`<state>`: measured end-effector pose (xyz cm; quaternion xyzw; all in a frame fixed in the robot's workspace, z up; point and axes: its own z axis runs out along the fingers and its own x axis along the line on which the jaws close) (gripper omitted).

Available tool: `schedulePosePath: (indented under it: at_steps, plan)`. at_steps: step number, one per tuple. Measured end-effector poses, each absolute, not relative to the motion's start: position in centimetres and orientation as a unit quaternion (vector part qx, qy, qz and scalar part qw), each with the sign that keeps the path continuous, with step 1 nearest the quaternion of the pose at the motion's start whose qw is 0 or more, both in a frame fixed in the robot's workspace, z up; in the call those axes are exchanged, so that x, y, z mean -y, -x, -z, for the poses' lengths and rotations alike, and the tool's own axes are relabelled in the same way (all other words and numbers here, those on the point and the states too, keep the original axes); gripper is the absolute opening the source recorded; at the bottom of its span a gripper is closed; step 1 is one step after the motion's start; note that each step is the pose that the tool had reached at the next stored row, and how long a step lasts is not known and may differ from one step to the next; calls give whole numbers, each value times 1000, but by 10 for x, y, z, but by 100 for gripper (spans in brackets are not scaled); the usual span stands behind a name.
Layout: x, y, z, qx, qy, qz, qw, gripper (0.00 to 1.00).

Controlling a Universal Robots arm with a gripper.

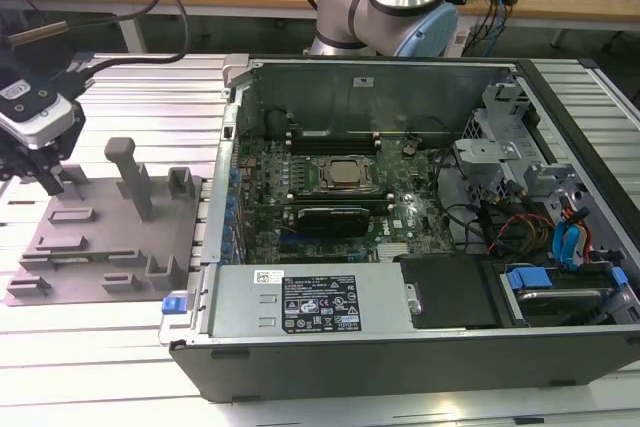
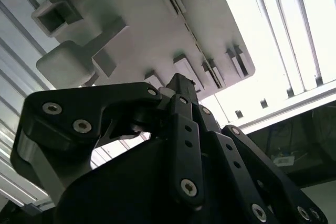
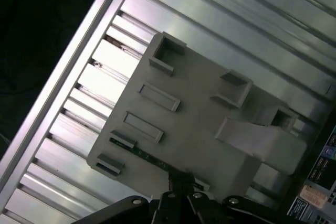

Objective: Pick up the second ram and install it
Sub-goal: 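Pick up the second ram and move it above second insertion slot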

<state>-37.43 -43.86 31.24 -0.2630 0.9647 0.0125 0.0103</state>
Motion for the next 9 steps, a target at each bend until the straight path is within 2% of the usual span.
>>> schedulePosePath:
  at_steps: [9]
  plan:
    - [439, 374, -312, -940, 340, -13, 9, 8]
